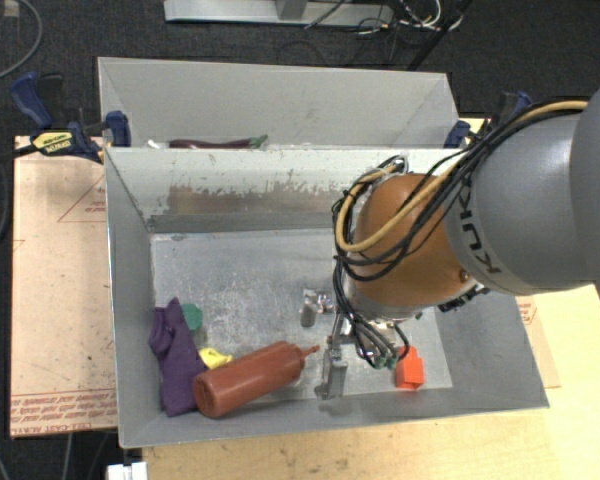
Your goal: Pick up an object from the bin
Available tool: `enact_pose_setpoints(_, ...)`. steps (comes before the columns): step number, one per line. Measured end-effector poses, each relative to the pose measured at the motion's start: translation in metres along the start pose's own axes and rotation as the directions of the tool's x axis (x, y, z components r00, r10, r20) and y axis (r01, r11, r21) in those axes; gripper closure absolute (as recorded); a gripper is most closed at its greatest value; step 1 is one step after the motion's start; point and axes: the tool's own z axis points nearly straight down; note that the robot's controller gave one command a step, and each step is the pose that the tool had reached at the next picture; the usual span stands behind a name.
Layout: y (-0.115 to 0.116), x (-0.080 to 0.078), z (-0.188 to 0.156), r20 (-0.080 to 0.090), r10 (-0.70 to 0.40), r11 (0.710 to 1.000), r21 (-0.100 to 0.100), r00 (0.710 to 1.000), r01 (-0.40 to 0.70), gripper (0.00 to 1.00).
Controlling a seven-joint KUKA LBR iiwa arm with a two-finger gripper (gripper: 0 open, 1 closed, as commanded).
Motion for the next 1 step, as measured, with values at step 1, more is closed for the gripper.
enact_pose_setpoints(1,0.0478,0.0021,0.0605,-0.007,-0.190,0.982,-0.002,0.982,0.190,1.00)
